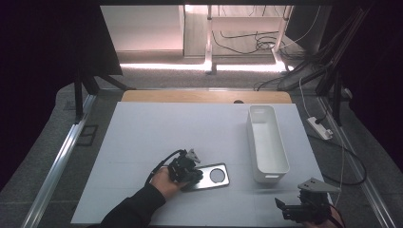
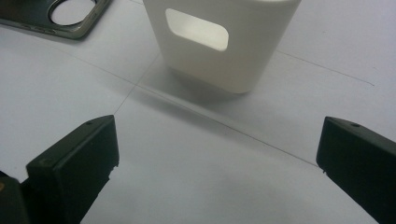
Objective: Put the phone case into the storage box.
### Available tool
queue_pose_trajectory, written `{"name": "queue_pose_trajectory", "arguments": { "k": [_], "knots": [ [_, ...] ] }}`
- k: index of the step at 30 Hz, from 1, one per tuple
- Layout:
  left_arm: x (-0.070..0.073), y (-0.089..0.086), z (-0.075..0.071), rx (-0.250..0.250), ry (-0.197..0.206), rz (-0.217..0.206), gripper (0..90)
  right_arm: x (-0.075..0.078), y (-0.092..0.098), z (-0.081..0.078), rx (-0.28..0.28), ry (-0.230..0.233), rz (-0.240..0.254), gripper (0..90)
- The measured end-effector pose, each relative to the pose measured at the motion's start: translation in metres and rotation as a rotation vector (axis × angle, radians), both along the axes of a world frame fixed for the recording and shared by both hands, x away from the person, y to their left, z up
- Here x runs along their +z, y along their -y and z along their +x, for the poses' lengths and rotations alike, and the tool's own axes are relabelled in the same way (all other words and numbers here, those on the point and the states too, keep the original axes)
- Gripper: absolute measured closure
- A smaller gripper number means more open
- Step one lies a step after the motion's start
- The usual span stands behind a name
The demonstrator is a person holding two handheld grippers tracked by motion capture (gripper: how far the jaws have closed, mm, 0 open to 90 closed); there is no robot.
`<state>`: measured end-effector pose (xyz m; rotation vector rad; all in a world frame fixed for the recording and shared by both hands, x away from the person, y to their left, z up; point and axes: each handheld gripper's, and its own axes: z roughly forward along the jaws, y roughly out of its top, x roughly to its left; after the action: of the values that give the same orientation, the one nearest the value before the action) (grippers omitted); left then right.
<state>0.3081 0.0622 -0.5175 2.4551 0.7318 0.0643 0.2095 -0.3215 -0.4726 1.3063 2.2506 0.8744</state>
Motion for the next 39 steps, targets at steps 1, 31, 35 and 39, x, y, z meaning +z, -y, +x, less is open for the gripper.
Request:
{"name": "queue_pose_trajectory", "arguments": {
  "k": [1,31,35,39],
  "knots": [
    [0.000,0.001,-0.003,0.004,0.002,0.005,89.0,0.000,0.000,0.000,0.001,0.000,0.000,0.0],
    [0.000,0.000,-0.047,-0.010,-0.075,-0.020,89.0,0.000,0.000,0.000,0.004,-0.002,-0.006,0.0],
    [0.000,0.003,-0.049,-0.018,-0.085,-0.023,89.0,0.000,0.000,0.000,0.005,-0.002,-0.006,0.0],
    [0.000,0.005,-0.050,-0.017,-0.079,-0.019,88.9,0.000,0.000,0.000,0.005,-0.003,-0.007,0.0]
  ]
}}
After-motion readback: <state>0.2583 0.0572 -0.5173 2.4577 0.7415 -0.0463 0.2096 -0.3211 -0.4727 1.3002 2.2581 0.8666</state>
